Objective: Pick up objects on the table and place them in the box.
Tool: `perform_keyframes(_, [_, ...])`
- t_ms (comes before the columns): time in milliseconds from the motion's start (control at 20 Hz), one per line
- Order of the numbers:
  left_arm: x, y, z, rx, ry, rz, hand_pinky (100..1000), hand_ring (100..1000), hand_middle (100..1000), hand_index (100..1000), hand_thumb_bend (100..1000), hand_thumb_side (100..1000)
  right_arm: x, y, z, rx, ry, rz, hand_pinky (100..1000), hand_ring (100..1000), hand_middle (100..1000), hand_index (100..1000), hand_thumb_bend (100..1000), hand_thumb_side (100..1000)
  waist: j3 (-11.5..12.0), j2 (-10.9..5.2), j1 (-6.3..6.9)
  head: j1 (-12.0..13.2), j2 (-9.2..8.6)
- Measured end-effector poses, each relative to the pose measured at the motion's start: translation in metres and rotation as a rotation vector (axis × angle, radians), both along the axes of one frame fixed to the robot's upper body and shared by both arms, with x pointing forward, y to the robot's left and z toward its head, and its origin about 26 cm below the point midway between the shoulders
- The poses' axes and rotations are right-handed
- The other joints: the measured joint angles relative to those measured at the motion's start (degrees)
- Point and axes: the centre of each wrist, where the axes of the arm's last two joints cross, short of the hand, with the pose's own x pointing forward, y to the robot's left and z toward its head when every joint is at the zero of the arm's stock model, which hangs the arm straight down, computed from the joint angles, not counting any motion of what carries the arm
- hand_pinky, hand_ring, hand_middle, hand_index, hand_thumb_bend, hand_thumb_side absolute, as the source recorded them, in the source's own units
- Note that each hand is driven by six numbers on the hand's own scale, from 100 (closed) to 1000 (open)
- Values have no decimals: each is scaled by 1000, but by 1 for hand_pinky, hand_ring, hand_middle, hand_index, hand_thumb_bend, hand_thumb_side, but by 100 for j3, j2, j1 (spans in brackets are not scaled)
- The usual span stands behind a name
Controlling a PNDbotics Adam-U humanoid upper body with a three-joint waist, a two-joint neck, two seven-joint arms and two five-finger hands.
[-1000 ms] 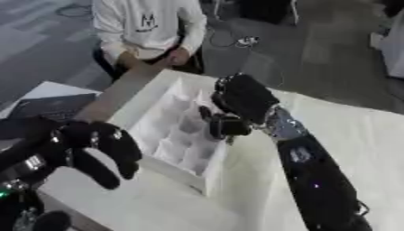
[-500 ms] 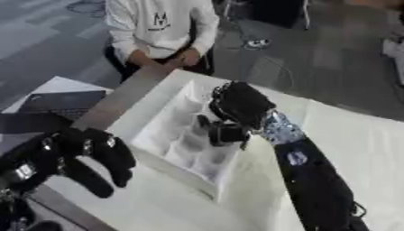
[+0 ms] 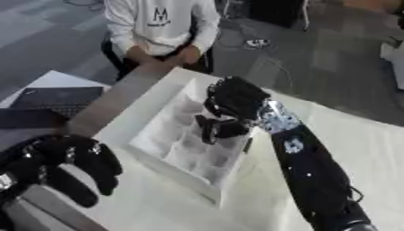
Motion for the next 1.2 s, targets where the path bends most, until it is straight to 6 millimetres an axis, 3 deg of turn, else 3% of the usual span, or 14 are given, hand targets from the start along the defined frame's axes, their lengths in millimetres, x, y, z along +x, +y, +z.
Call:
perform_keyframes(50, [0,0,0,3,1,-2,630,506,716,779,568,690,0,-1,7,-28,-30,-14,406,437,384,488,100,636,4,14,-22,-27,0])
perform_keyframes(100, [0,-1,0,4,1,-4,630,506,716,779,568,690,-1,-3,12,-52,-60,-28,567,537,472,532,183,613,12,30,-43,-48,0])
perform_keyframes(150, [0,-1,1,7,0,-6,630,505,716,780,568,691,-1,-5,14,-72,-90,-45,601,561,491,544,214,609,28,50,-66,-63,-3])
perform_keyframes(200, [0,-1,1,8,-1,-8,629,505,715,779,567,691,-1,-7,16,-93,-123,-62,743,669,561,589,298,596,42,65,-82,-81,-12])
perform_keyframes(350, [0,-2,2,13,-1,-9,628,504,715,780,566,692,-1,-10,25,-139,-238,-101,980,870,724,701,454,578,70,100,-122,-97,-45])
perform_keyframes(600, [1,-3,3,25,-3,-13,626,502,714,780,565,693,-1,-15,33,-183,-368,-136,1000,991,827,792,618,621,102,140,-193,-140,-96])
perform_keyframes(900, [1,-3,3,32,-1,-12,625,501,714,780,564,693,-1,-14,45,-218,-437,-146,1000,1000,850,835,683,688,125,155,-264,-141,-145])
perform_keyframes(950, [1,-3,3,32,0,-12,624,500,714,780,564,693,-2,-14,47,-226,-448,-148,1000,1000,849,833,693,713,126,155,-281,-141,-146])
perform_keyframes(1000, [1,-3,3,32,1,-12,624,500,714,780,563,694,-2,-14,48,-235,-457,-147,1000,1000,851,833,693,794,125,155,-298,-140,-146])
perform_keyframes(1050, [1,-3,3,33,3,-12,624,500,714,780,563,693,-2,-12,51,-244,-469,-143,1000,1000,850,832,693,767,125,155,-311,-139,-146])
perform_keyframes(1100, [1,-3,3,34,4,-11,623,499,714,780,563,694,-3,-9,54,-250,-483,-138,1000,1000,863,847,689,879,123,155,-316,-138,-146])
perform_keyframes(1200, [1,-3,3,35,5,-11,623,499,714,780,563,694,-3,-5,57,-266,-506,-126,1000,1000,867,854,693,880,121,155,-317,-135,-146])
